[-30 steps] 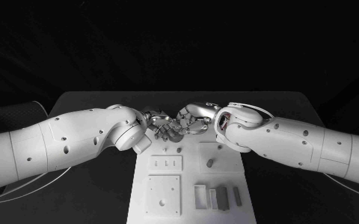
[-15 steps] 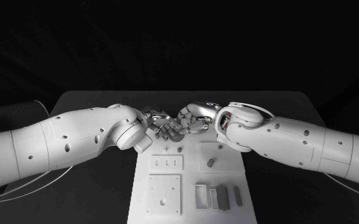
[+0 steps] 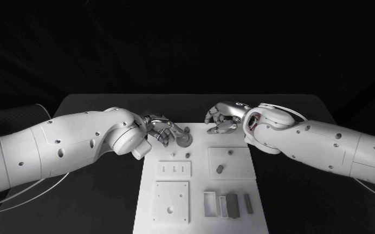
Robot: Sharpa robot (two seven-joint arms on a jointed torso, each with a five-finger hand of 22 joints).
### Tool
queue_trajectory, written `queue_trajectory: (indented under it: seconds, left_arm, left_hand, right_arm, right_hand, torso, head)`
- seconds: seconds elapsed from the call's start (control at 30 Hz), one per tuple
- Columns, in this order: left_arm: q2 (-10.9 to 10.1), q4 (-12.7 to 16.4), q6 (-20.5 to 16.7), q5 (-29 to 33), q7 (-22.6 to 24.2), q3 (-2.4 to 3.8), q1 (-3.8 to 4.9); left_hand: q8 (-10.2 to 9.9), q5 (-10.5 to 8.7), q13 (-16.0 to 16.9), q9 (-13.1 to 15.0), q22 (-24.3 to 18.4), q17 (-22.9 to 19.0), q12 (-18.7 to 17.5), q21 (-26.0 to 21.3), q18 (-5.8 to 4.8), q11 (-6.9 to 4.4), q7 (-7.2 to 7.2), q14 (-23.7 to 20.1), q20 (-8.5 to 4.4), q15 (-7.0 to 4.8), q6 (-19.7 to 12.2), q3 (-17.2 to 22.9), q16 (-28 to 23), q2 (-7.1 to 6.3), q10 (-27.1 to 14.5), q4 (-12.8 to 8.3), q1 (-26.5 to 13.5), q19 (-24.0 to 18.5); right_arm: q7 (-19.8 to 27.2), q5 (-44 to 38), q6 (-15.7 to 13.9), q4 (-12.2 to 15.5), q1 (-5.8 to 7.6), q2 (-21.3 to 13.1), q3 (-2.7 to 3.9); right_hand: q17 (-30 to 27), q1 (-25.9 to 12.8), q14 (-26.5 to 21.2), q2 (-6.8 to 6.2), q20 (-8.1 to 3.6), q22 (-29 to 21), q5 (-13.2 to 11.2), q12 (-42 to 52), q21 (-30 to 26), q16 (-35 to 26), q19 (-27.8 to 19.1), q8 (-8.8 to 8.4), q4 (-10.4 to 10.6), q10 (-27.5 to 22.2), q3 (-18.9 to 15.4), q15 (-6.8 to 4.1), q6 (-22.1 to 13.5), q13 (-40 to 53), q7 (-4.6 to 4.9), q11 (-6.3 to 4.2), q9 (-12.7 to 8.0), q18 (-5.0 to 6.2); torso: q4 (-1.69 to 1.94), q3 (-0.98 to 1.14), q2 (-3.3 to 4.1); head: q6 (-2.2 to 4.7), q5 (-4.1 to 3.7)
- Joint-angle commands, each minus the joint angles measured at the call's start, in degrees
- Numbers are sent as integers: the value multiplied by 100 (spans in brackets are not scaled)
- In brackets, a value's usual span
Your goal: Assemble the parts on the task board
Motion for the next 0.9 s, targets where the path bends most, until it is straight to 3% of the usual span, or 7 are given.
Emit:
queue_trajectory:
  seconds: [0.03, 0.1, 0.2, 0.27, 0.47, 0.63, 0.9]
  left_arm:
    - [-69, 53, 777, -117, -356, -11, 11]
    - [-128, 81, 1067, -269, -588, -14, 10]
    - [-181, 121, 1289, -382, -960, -19, 9]
    - [-215, 145, 1437, -454, -1129, -22, 8]
    - [-277, 286, 1533, -823, -1335, -26, 7]
    - [-301, 489, 1292, -1915, -1486, -28, 4]
    - [-257, 686, 1214, -2515, -1590, -29, -3]
  left_hand:
    - [99, 321, 79, 205, 94, -9, 87, 54, 81, -32, -117, 26, -31, -25, 182, 77, 132, -23, 56, -1, -61, 52]
    - [111, 485, 145, 255, 176, -29, 163, 92, 73, -50, -129, 22, -58, -52, 204, 102, 240, -34, 53, -9, -87, 76]
    - [159, 1033, 263, 355, 314, -66, 317, 172, 68, -92, -160, 43, -114, -115, 249, 131, 437, -85, 63, -4, -131, 151]
    - [205, 1143, 340, 420, 400, -111, 428, 226, 63, -118, -179, 72, -150, -158, 270, 130, 559, -83, 67, -7, -157, 202]
    - [373, 1069, 595, 683, 641, -279, 812, 377, 49, -213, -260, 136, -262, -276, 356, 83, 973, -78, 69, 16, -265, 346]
    - [466, 983, 711, 897, 716, -438, 1054, 467, 30, -268, -310, 139, -333, -352, 392, 66, 1271, -59, 46, 65, -332, 427]
    - [627, 1255, 825, 1349, 724, -764, 1492, 717, 0, -363, -393, 190, -456, -484, 451, 211, 1749, 2, 41, 63, -513, 551]
  right_arm:
    - [88, 160, -207, -119, 26, -62, 19]
    - [117, 253, -202, -214, 49, -79, 29]
    - [137, 341, -215, -320, 54, -110, 46]
    - [144, 365, -221, -394, 56, -100, 73]
    - [156, 405, -227, -505, 57, -96, 135]
    - [150, 408, -226, -523, 58, -91, 154]
    - [120, 316, -234, -523, 58, -77, 178]
  right_hand:
    - [1, 49, -4, -31, 19, 53, 31, -3, -21, -13, -29, -23, 12, -7, 22, 29, -92, -7, 76, 36, -8, 114]
    - [2, 64, -4, -27, 21, 54, 31, 1, -20, -11, -29, -22, 9, -9, 26, 31, -87, -8, 77, 37, -10, 114]
    - [3, 73, -5, -24, 23, 55, 30, 4, -19, -10, -29, -19, 7, -10, 28, 32, -80, -9, 77, 38, -11, 114]
    - [4, 82, -5, -21, 24, 56, 30, 7, -18, -9, -29, -17, 3, -10, 28, 33, -76, -9, 77, 38, -11, 114]
    - [6, 118, -5, -4, 30, 61, 29, 17, -16, -5, -31, -12, -19, -12, 29, 34, -61, -13, 75, 37, -15, 114]
    - [6, 130, -6, 3, 32, 63, 28, 21, -15, -4, -33, -10, -28, -14, 28, 34, -55, -15, 74, 36, -17, 114]
    - [7, 118, -6, 6, 37, 64, 26, 25, -14, -4, -33, -10, -22, -14, 19, 35, -51, -17, 75, 37, -20, 114]
  torso:
    - [-3, 7, 0]
    - [-3, 10, 1]
    - [-4, 14, 7]
    - [1, 9, 6]
    - [5, 7, 3]
    - [7, 3, 2]
    - [12, -3, -1]
  head:
    - [-29, 20]
    - [-44, 28]
    - [-35, 65]
    - [-47, 57]
    - [-133, 45]
    - [-234, 43]
    - [-407, 61]
